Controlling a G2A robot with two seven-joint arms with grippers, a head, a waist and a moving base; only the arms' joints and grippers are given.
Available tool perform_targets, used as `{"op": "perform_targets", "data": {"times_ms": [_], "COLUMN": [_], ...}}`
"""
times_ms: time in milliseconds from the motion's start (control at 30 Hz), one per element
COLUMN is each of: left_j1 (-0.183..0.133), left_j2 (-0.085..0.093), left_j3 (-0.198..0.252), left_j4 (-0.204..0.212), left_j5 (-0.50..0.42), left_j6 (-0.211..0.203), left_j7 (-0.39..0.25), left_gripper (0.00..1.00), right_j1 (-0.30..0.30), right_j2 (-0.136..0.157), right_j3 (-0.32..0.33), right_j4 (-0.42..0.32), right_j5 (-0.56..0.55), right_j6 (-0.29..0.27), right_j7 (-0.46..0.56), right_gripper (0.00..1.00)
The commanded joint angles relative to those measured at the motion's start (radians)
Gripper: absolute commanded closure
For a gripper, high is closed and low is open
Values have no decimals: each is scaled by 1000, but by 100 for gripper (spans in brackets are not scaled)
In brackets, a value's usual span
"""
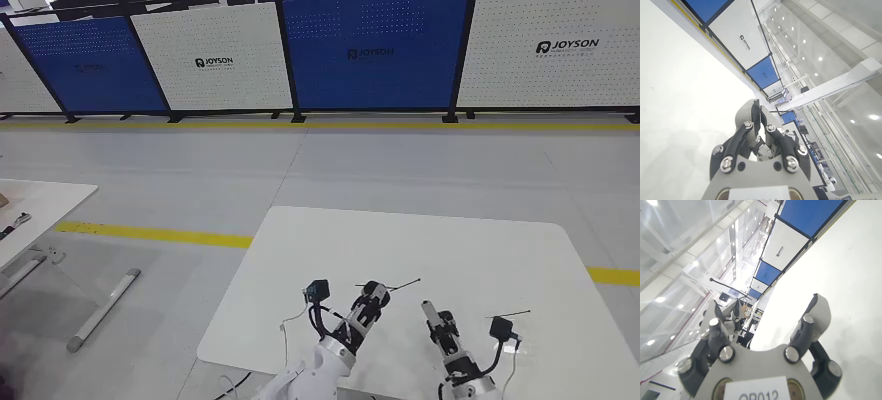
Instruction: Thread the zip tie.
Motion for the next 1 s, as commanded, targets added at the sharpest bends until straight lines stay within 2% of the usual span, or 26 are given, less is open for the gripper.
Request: {"op": "perform_targets", "data": {"times_ms": [0,100,200,467,667,733,967], "left_j1": [5,17,27,27,25,25,25], "left_j2": [-2,-3,-3,-3,-5,-5,-5], "left_j3": [-11,-28,-38,-39,-35,-35,-35], "left_j4": [-4,-15,-23,-22,-24,-28,-28], "left_j5": [-29,-63,-88,-88,-75,-60,-60], "left_j6": [-4,-23,-36,-36,-19,-1,-1], "left_j7": [22,52,51,51,28,28,28], "left_gripper": [100,100,100,100,100,100,100], "right_j1": [-1,-1,3,6,21,21,20], "right_j2": [1,1,-1,-2,0,0,0], "right_j3": [-3,-16,-31,-30,-39,-38,-38], "right_j4": [2,11,29,30,51,46,45], "right_j5": [-99,-213,-316,-315,-423,-404,-394], "right_j6": [2,16,50,57,78,61,54], "right_j7": [-44,-99,-160,-164,-176,-157,-153], "right_gripper": [0,0,0,0,0,0,0]}}
